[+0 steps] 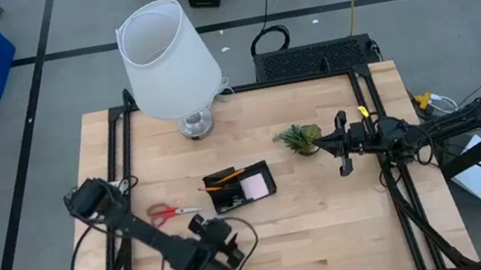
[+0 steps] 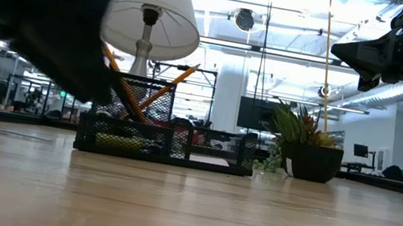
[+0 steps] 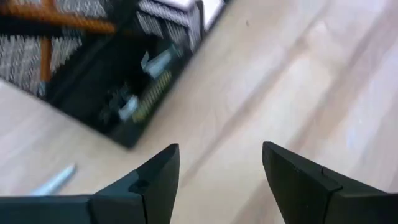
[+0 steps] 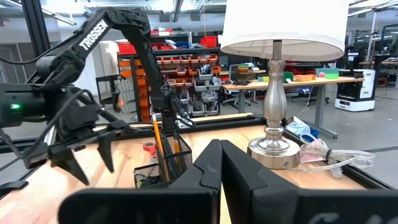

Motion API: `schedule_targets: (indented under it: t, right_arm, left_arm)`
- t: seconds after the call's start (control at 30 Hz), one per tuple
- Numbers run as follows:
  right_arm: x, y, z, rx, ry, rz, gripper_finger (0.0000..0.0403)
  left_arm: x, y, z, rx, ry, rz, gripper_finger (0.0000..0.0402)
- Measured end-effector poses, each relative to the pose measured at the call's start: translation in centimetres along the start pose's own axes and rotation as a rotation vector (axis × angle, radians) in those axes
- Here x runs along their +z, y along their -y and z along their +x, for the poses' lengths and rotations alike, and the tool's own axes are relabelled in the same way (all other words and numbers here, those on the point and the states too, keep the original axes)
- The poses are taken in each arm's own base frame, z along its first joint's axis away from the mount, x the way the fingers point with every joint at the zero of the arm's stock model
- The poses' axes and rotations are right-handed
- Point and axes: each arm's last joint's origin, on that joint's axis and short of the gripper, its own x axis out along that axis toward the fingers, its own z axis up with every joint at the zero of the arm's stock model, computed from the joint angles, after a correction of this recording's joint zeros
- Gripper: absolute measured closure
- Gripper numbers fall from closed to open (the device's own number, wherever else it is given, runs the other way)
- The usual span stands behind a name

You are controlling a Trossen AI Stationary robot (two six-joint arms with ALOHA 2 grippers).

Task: Pick and place office supplies into organizer
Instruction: Put the orange scissor into the black desk organizer

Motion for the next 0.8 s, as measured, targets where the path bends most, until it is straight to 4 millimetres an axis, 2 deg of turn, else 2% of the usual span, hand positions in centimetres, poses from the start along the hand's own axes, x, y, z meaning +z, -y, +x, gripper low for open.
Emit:
schedule_targets:
  t: [0.1, 0.17, 0.23, 0.3, 0.37, 0.5, 0.8]
  right_arm:
    - [0.0, 0.0, 0.0, 0.0, 0.0, 0.0, 0.0403]
    - [0.0, 0.0, 0.0, 0.0, 0.0, 0.0, 0.0403]
    - [0.0, 0.0, 0.0, 0.0, 0.0, 0.0, 0.0403]
    - [0.0, 0.0, 0.0, 0.0, 0.0, 0.0, 0.0403]
    - [0.0, 0.0, 0.0, 0.0, 0.0, 0.0, 0.0403]
    - [0.0, 0.0, 0.0, 0.0, 0.0, 0.0, 0.0403]
    - [0.0, 0.0, 0.0, 0.0, 0.0, 0.0, 0.0403]
  left_arm:
    - [-1.2, 0.0, -1.0, 0.004, -0.005, -0.022, 0.0167]
    - [-2.0, -0.2, -1.5, 0.023, 0.001, -0.167, 0.0167]
    - [-2.7, -0.4, -2.0, 0.046, -0.079, -0.401, 0.0167]
    - [-3.3, -0.8, -2.3, 0.089, -0.123, -0.478, 0.0167]
    - [-3.7, -0.9, -2.6, 0.099, -0.133, -0.413, 0.0167]
    - [-3.7, -1.3, -3.6, 0.079, -0.143, -0.155, 0.0167]
    - [-0.9, -2.4, -8.0, -0.082, -0.054, 0.251, 0.0167]
